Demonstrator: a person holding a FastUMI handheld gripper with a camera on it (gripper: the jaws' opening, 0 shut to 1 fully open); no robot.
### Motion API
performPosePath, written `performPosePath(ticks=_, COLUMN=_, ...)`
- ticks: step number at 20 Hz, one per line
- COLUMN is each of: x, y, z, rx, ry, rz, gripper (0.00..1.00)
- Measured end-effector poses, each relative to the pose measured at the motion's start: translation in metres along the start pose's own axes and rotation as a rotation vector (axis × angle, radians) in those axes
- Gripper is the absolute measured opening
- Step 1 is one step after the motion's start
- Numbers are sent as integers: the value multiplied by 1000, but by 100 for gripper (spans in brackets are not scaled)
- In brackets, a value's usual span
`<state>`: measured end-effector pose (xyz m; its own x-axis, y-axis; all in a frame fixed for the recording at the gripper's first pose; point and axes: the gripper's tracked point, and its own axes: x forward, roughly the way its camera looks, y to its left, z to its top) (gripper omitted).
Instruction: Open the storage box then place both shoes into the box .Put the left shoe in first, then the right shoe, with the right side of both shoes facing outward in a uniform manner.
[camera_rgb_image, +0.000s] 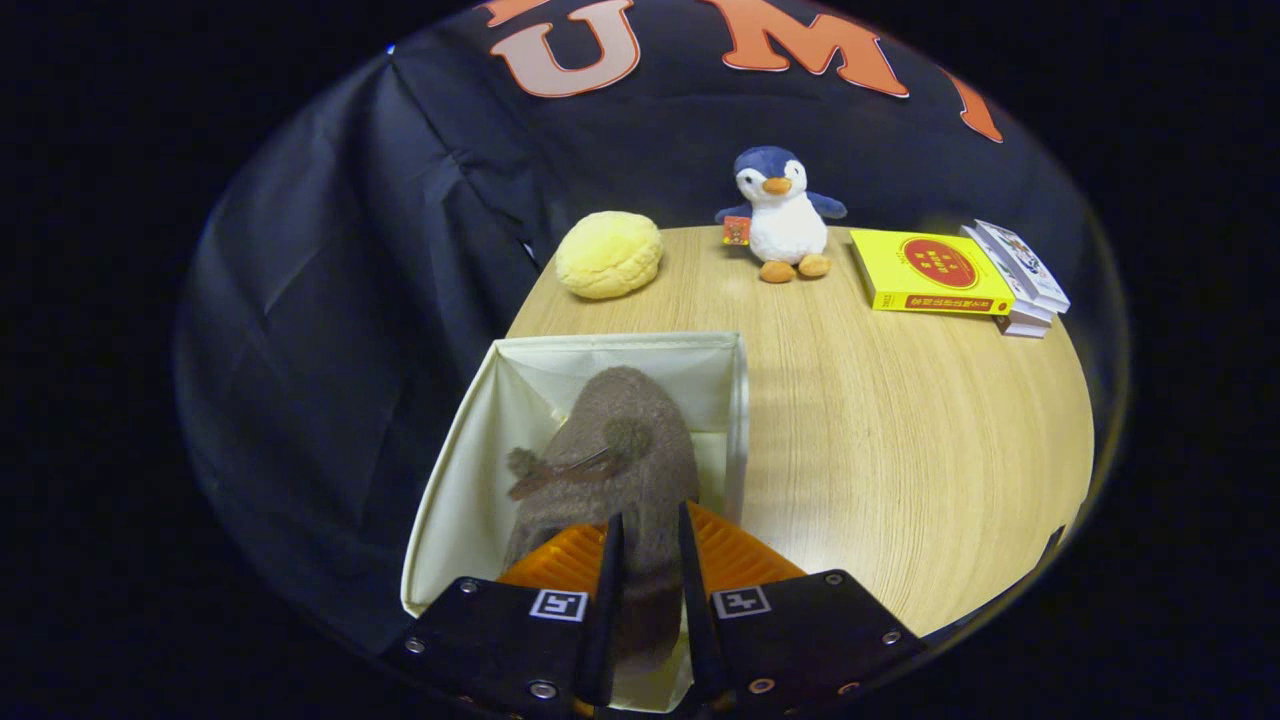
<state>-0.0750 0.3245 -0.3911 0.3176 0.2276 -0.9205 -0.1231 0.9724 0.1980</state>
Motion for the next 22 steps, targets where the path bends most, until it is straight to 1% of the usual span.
performPosePath(ticks=2, x=-13, y=0, z=10, rx=12, ry=-25, rz=46, gripper=33)
performPosePath(ticks=5, x=-42, y=-6, z=30, rx=-3, ry=-89, rz=111, gripper=35)
performPosePath(ticks=6, x=-54, y=-9, z=40, rx=-12, ry=-123, rz=133, gripper=40)
performPosePath(ticks=7, x=-67, y=-13, z=49, rx=-21, ry=-160, rz=153, gripper=42)
performPosePath(ticks=8, x=-81, y=-17, z=58, rx=-31, ry=-201, rz=172, gripper=48)
performPosePath(ticks=11, x=-128, y=-35, z=86, rx=-84, ry=-353, rz=196, gripper=52)
performPosePath(ticks=13, x=-161, y=-50, z=105, rx=-124, ry=-453, rz=189, gripper=57)
performPosePath(ticks=15, x=-191, y=-72, z=123, rx=-163, ry=-550, rz=151, gripper=64)
performPosePath(ticks=16, x=-206, y=-81, z=133, rx=-179, ry=-596, rz=134, gripper=70)
performPosePath(ticks=18, x=-229, y=-105, z=146, rx=-193, ry=-669, rz=99, gripper=77)
performPosePath(ticks=19, x=-241, y=-115, z=152, rx=-190, ry=-704, rz=82, gripper=79)
performPosePath(ticks=22, x=-282, y=-141, z=171, rx=-217, ry=-831, rz=40, gripper=88)
